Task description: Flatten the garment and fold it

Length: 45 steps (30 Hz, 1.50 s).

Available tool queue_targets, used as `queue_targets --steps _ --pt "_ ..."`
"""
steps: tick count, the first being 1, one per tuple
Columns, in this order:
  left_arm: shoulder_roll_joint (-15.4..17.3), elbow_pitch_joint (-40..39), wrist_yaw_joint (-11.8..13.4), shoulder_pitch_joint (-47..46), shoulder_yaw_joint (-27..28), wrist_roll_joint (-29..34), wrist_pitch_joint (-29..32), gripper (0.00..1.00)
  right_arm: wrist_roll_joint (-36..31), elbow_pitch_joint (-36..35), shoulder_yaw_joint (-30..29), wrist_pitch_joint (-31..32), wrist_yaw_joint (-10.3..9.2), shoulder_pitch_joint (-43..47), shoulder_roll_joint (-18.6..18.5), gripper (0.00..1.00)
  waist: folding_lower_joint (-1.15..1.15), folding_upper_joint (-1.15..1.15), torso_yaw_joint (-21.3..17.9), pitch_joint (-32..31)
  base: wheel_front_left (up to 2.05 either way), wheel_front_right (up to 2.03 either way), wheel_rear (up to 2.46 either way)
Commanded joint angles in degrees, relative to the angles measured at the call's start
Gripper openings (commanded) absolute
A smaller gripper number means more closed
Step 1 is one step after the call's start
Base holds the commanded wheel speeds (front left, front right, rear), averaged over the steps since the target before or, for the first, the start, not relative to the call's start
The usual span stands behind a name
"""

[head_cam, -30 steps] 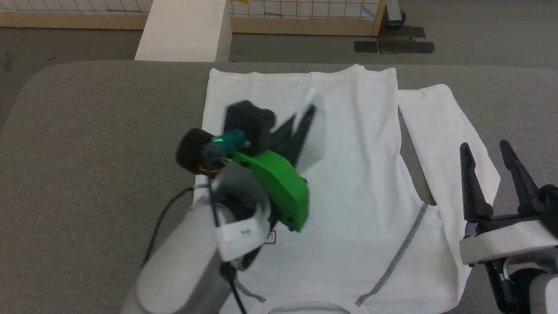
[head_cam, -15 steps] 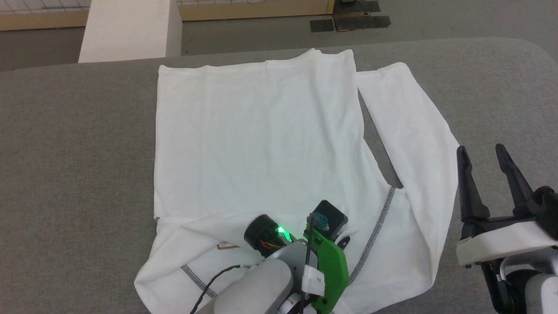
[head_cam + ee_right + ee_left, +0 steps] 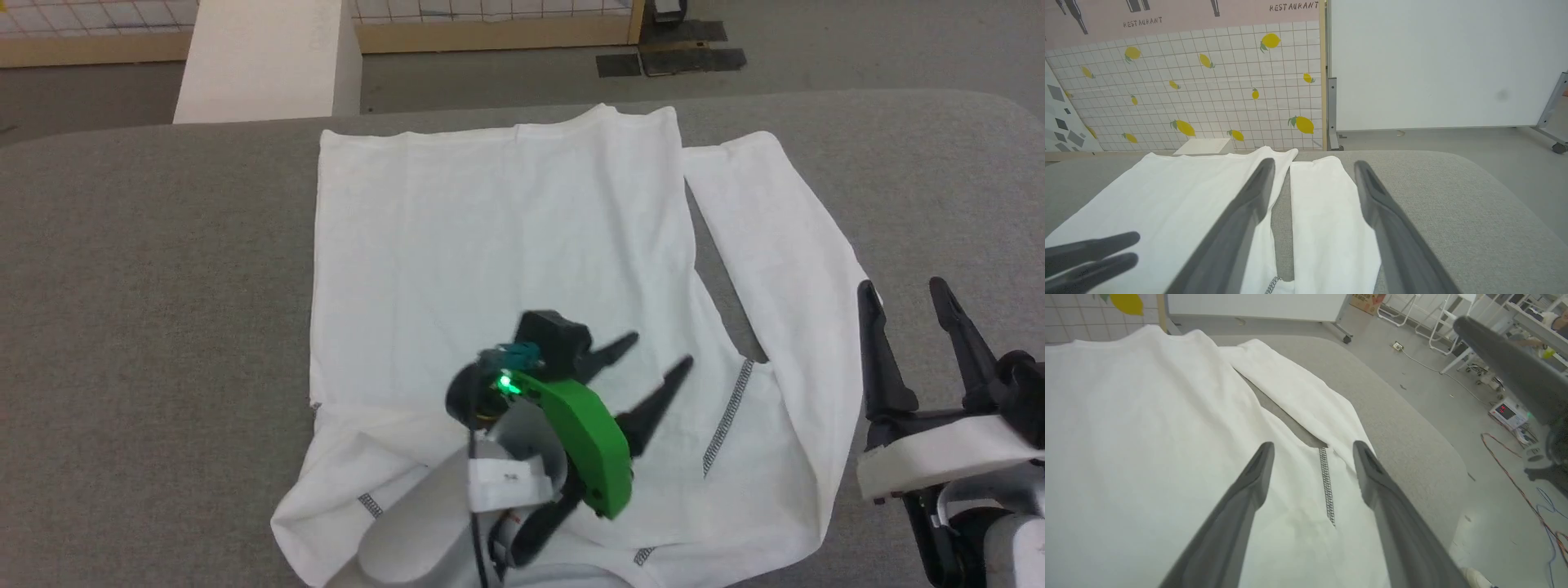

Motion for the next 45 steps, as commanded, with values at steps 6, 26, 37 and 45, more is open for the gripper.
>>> queue_targets --steps 6,26,37,45 --pt "8.4 -5.0 7.9 1.5 11.8 2.2 -13.0 1.0 -1.8 0.6 -1.2 1.1 -0.09 -1.9 -0.5 1.0 0.0 0.0 3.2 0.2 0.0 0.0 0.0" --pt "8.2 -16.5 7.0 11.5 39.4 16.4 -19.7 1.0 0.0 30.9 -5.6 16.6 -0.09 -36.7 -12.5 1.0 0.0 0.0 10.4 15.6 0.0 0.0 0.0" --pt "1.1 -20.0 0.6 10.6 45.8 21.7 -19.7 1.0 -4.8 41.4 -9.9 32.6 -0.09 -50.7 -16.8 1.0 0.0 0.0 14.8 24.9 0.0 0.0 0.0" --pt "-0.5 -19.5 -1.7 10.1 48.3 23.6 -19.7 1.0 -6.7 41.3 -10.4 40.4 -0.09 -51.8 -17.8 0.0 0.0 0.0 15.1 25.7 0.0 0.0 0.0"
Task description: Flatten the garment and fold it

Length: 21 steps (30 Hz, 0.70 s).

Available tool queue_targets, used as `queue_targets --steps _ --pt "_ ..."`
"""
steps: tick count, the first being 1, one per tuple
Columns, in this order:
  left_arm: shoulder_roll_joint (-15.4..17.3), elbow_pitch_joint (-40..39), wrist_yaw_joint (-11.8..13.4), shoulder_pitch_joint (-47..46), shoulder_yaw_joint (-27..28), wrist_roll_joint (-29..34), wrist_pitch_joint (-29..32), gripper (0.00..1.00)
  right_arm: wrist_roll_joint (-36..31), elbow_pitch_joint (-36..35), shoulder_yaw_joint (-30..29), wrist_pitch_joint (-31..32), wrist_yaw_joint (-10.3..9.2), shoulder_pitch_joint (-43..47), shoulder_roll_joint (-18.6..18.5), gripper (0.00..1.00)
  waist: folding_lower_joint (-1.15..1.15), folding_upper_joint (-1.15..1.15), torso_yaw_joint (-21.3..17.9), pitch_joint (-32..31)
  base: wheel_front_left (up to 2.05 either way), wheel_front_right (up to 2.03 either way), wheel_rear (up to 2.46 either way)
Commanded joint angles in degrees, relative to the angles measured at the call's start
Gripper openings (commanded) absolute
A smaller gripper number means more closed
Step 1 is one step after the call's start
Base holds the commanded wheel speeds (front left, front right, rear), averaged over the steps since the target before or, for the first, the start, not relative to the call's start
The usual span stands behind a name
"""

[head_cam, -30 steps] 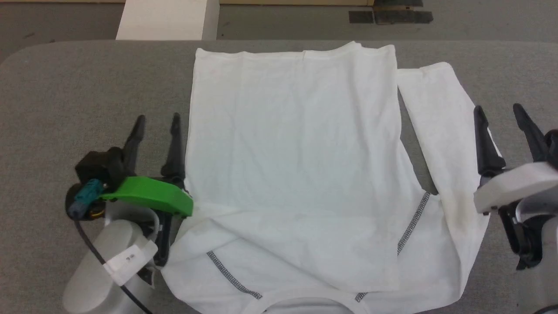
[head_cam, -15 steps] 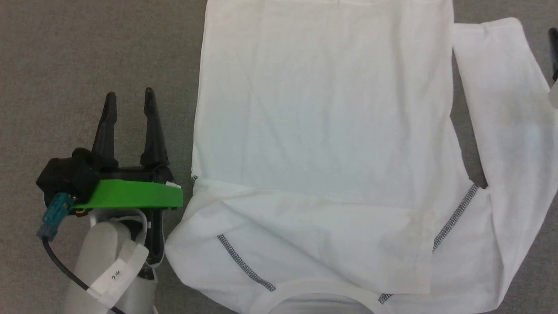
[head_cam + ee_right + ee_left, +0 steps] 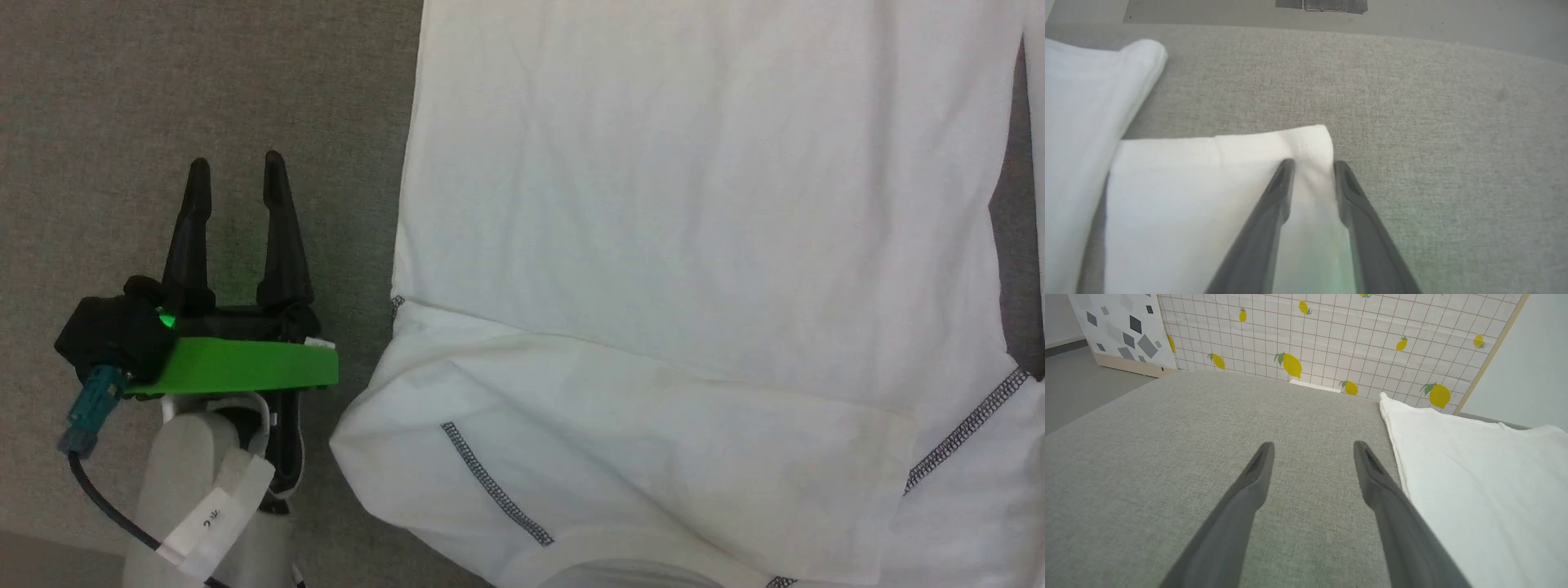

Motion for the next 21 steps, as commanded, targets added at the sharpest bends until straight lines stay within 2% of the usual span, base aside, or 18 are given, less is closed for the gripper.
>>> queue_targets --steps 1,6,10,21 --pt "-0.4 0.2 -0.4 -0.4 0.4 0.5 -0.3 1.0 0.1 1.0 0.3 0.8 -0.06 2.2 0.6 0.0 -0.01 0.0 -0.1 -0.4 0.0 0.0 0.0" --pt "-0.5 1.4 -0.8 0.4 1.1 1.1 -0.3 1.0 1.2 -3.3 -1.5 -5.2 -0.06 6.3 -0.3 0.0 -0.01 0.0 -1.3 -4.0 0.0 0.0 0.0" --pt "-0.6 2.4 -1.2 2.1 1.8 1.3 -0.3 1.0 1.0 -8.3 -5.0 -11.2 -0.06 10.7 0.3 0.0 -0.01 0.0 -3.2 -8.0 0.0 0.0 0.0" --pt "-0.6 4.6 -1.3 8.4 2.6 2.0 -0.3 1.0 0.7 -23.5 -12.8 -16.5 -0.06 26.4 3.9 0.0 -0.01 0.0 -6.7 -19.3 0.0 0.0 0.0"
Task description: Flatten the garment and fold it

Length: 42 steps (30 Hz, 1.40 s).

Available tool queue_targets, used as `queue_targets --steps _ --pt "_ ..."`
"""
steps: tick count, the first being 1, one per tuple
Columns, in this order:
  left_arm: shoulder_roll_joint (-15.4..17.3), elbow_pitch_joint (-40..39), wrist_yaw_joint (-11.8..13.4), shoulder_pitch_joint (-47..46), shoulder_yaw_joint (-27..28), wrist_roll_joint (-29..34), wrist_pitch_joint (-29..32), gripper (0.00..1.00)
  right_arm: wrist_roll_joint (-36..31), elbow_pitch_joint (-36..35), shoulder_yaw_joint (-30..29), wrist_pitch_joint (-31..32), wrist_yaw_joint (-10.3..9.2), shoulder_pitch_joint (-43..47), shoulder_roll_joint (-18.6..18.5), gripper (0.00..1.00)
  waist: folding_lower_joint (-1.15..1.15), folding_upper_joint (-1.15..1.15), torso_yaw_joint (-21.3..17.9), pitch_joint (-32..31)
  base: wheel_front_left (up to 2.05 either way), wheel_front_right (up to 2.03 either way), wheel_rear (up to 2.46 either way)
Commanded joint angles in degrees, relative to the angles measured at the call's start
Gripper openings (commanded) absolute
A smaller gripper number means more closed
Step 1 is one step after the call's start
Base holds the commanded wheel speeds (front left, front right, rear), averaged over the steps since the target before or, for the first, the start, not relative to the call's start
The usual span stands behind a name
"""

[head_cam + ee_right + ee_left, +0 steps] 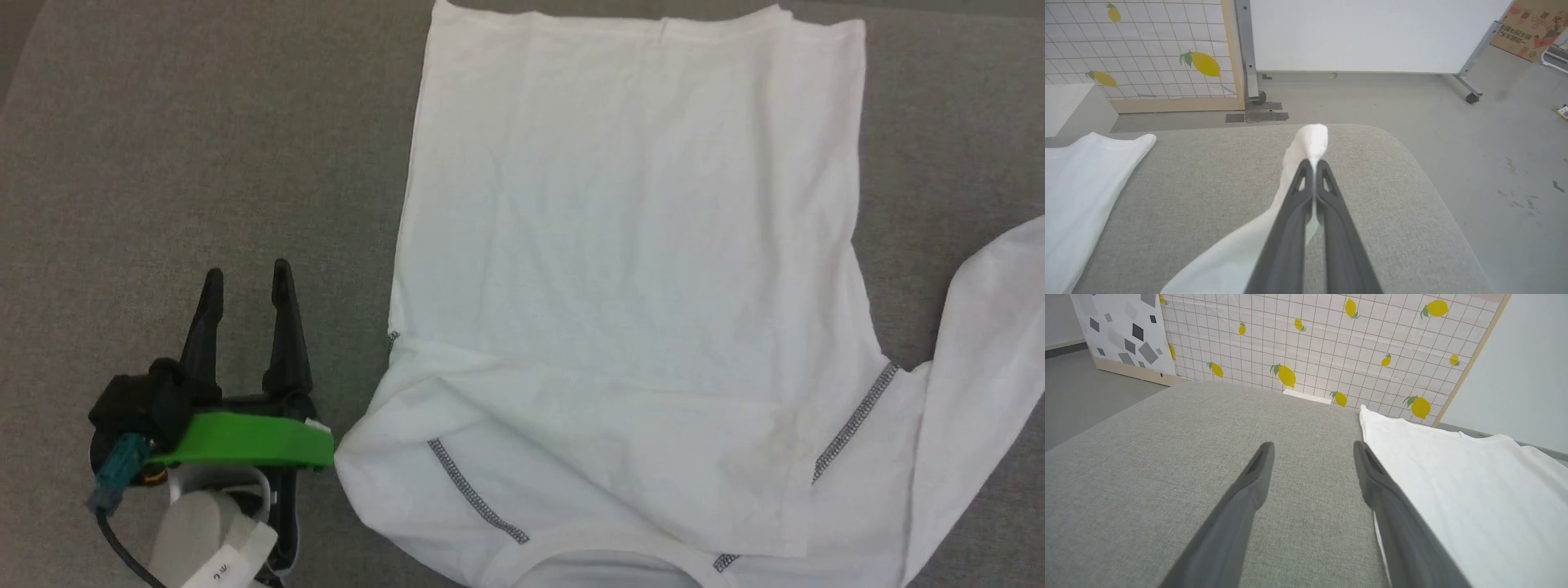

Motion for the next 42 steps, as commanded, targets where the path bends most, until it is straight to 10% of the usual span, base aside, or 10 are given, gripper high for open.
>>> queue_targets --steps 1,11,20,33,42 --pt "-0.2 0.0 -0.1 1.6 0.2 0.6 -0.3 1.0 0.8 -2.6 -0.2 -0.6 -0.09 2.1 0.8 0.0 0.0 0.0 -3.0 -6.1 0.0 0.0 0.0" --pt "-0.2 0.8 -0.4 5.5 1.4 0.8 -0.3 1.0 5.1 -25.4 8.6 2.9 -0.09 14.9 6.3 0.0 0.0 0.0 -3.2 -11.2 0.0 0.0 0.0" --pt "-0.2 1.4 -0.6 6.2 1.1 0.7 -0.3 1.0 3.3 -37.9 30.1 7.5 -0.09 21.7 11.3 0.0 0.0 0.0 -1.9 -12.6 0.0 0.0 0.0" --pt "-0.2 2.0 -0.8 4.9 0.0 0.5 -0.3 1.0 7.4 -10.6 63.4 3.0 -0.09 15.9 14.6 0.0 0.0 0.0 0.4 -9.9 0.0 0.0 0.0" --pt "-0.2 2.6 -0.8 4.1 -0.2 0.1 -0.3 1.0 12.8 8.8 71.9 0.7 -0.09 10.6 14.9 0.0 0.0 0.0 1.7 -8.3 0.0 0.0 0.0"
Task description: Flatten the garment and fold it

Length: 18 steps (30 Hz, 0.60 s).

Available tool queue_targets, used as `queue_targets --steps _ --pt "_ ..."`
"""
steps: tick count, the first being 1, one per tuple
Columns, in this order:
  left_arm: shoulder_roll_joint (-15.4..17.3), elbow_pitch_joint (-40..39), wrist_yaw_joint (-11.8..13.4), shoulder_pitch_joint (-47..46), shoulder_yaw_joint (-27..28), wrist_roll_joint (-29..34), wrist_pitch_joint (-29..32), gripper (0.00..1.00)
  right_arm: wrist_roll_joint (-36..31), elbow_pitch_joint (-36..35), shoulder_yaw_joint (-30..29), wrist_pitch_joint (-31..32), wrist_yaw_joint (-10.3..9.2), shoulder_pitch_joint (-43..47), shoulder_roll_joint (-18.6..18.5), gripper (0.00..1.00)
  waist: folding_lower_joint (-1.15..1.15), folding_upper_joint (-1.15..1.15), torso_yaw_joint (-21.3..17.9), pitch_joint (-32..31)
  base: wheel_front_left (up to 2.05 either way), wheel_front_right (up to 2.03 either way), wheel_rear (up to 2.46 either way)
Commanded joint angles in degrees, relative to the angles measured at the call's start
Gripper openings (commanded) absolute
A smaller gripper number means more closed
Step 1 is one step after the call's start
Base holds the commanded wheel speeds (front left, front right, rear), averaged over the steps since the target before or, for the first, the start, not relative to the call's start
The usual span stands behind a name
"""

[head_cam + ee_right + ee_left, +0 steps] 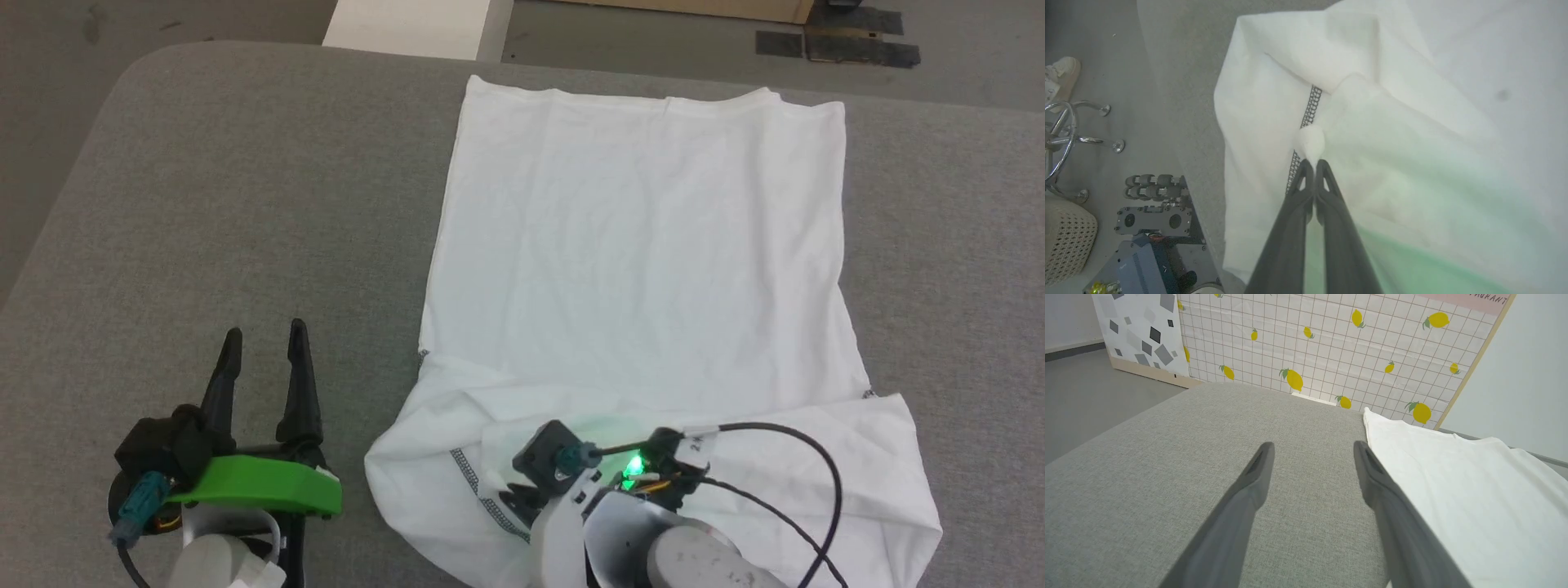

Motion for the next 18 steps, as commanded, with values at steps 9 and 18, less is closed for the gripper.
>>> queue_targets --steps 9,18 --pt "-0.2 0.9 -0.3 -0.7 -0.2 0.3 -0.3 1.0 7.8 2.2 1.2 -5.7 -0.08 -3.5 0.2 1.0 0.0 0.0 -0.5 -0.8 0.0 0.0 0.0" --pt "1.6 0.6 -0.1 -1.1 -0.1 1.7 -0.2 1.0 1.7 -16.1 -23.1 -21.3 -0.08 -1.0 0.2 1.0 0.0 0.0 -5.1 -1.3 0.0 0.0 0.0"
